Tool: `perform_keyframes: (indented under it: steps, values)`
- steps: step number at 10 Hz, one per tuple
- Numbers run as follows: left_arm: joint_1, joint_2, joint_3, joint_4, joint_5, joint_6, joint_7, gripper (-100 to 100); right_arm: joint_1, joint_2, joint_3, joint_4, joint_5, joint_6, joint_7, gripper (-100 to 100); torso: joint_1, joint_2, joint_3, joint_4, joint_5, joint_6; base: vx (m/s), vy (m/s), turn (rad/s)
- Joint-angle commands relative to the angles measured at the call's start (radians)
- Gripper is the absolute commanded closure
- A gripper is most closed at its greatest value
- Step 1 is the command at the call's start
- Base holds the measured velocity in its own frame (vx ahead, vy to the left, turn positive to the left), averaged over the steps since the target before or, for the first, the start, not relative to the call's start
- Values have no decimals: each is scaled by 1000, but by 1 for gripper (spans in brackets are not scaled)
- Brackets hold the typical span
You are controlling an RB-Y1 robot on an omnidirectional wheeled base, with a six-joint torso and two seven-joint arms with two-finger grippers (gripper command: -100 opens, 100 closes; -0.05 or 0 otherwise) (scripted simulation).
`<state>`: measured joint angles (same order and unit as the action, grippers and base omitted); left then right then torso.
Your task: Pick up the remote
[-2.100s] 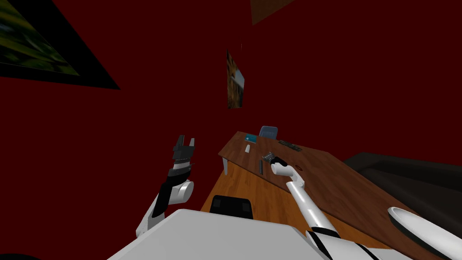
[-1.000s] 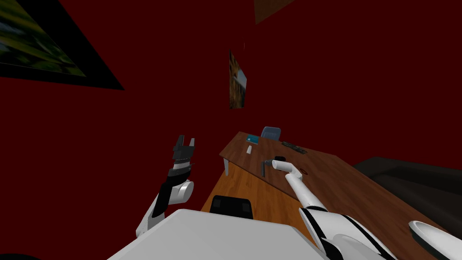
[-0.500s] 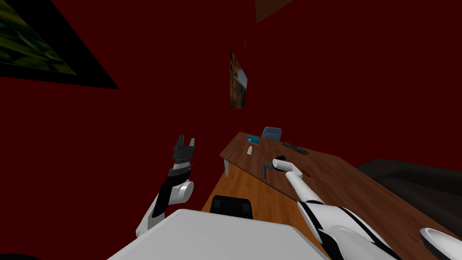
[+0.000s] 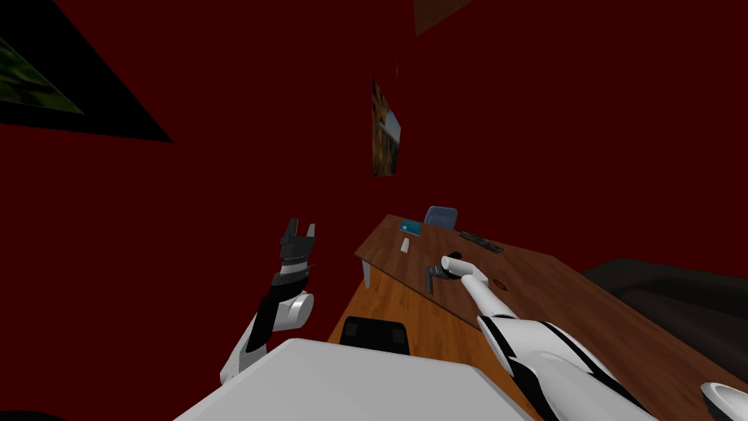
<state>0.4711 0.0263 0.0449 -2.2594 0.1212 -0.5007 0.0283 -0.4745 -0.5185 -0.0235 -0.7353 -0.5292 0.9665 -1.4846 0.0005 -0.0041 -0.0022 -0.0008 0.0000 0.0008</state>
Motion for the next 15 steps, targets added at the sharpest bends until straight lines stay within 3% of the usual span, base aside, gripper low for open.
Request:
perform_keyframes:
  steps: [1, 2, 4, 5, 10, 13, 14, 15]
  values:
    - [0, 0, 0, 0, 0, 0, 0, 0, -21, -4, 11, 50, -31, 49, -50, -100, 0, 0, 0, 0, 0, 0, 68, 14, -16]
    - [0, 0, 0, 0, 0, 0, 0, 0, -21, -4, 11, 64, -31, 49, -55, -100, 0, -1, 0, 0, 0, 0, 50, 11, -4]
    - [0, 0, 0, 0, 0, 0, 0, 0, -49, -7, 26, 131, -67, 99, -109, -100, 0, 1, 0, 0, 0, 0, 47, 13, -21]
    - [0, 0, 0, 0, 0, 0, 0, 0, -49, -7, 26, 131, -67, 99, -113, -100, 0, 0, 0, 0, 0, 0, 50, 8, -8]
    - [0, 0, 0, 0, 0, 0, 0, 0, -89, -7, 55, 242, -127, 179, -207, -100, 0, 0, 0, 0, 0, 0, 58, 10, -24]
    - [0, 0, 0, 0, 0, 0, 0, 0, -86, -7, 56, 237, -128, 184, -211, -100, 0, 1, 1, 0, 0, 0, 28, 6, -7]
    - [0, 0, 0, 0, 0, 0, 0, 0, -87, -7, 56, 239, -128, 183, -210, 0, -1, 3, 1, 0, 0, 0, 0, 0, 0]
    - [0, 0, 0, 0, 0, 0, 0, 0, -67, 7, 47, 252, -122, 151, -191, -100, -1, 3, 2, 1, 0, 0, 38, 3, -47]
